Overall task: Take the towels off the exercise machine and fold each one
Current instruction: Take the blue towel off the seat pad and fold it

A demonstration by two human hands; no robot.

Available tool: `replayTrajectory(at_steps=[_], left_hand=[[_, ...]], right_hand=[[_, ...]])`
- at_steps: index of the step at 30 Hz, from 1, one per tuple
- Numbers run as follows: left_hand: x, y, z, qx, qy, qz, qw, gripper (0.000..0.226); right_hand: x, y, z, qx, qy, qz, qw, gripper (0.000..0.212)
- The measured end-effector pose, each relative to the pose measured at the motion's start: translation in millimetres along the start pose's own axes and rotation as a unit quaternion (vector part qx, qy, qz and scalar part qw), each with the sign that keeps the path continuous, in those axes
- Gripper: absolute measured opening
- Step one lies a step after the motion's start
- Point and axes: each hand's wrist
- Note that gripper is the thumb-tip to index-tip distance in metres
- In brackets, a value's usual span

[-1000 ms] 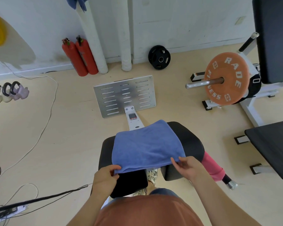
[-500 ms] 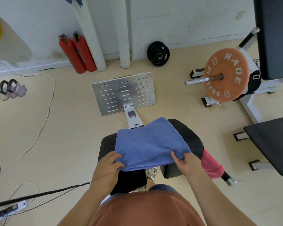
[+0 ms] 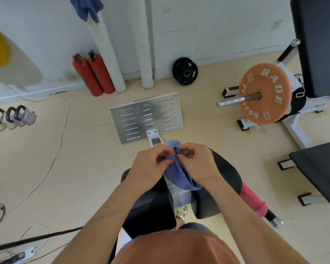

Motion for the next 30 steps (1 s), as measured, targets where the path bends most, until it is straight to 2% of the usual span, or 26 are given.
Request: replayTrajectory(at_steps=[3,6,11,14,17,19,21,23,25,27,30], left_hand=[[-5,4,2,-0.018,0.016,-0.052,0.998,0.031],[-9,8,4,-0.035,0.004,-0.048,0.998,0.021],[-22,13,3,-0.080,0.030,-0.092,0.992,0.037],[-29,19,2,-0.044,0.043,-0.088,0.994,0.045],[-37,25,6,-0.014,0.045,-0.060,0.997,0.034],[-41,27,9,-0.028,0.033,-0.036,0.998,0.032],[-43,30,10,-0.058,0.023,-0.014,0.998,0.034],[-42,34,12,-0.089,0.012,0.000,0.996,0.035],[-39,36,15,-0.108,0.000,0.026,0.994,0.035],[-36,36,17,-0.100,-0.009,0.071,0.992,0.027],[-32,35,18,-0.086,-0.007,0.139,0.986,0.015]], right_hand=[[7,2,-1,0.009,0.022,-0.014,1.000,0.015],[14,6,-2,0.009,0.061,-0.058,0.996,0.018],[23,13,-5,0.040,0.125,-0.118,0.984,0.017],[27,21,-4,0.073,0.149,-0.146,0.975,0.020],[35,28,-6,0.089,0.150,-0.152,0.973,0.016],[37,36,-3,0.070,0.105,-0.170,0.977,0.010],[35,49,3,0.070,0.012,-0.222,0.972,0.012],[33,62,9,0.088,-0.072,-0.280,0.953,0.016],[32,72,12,0.110,-0.116,-0.318,0.934,0.017],[33,79,16,0.146,-0.139,-0.316,0.927,0.016],[40,90,21,0.188,-0.194,-0.237,0.933,0.019]])
Point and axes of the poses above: each hand's wrist, its own z-axis towards the middle knuckle, its own y-axis out of the back of the hand, x = y × z, and after that the axes turned 8 degrees about x, right-handed
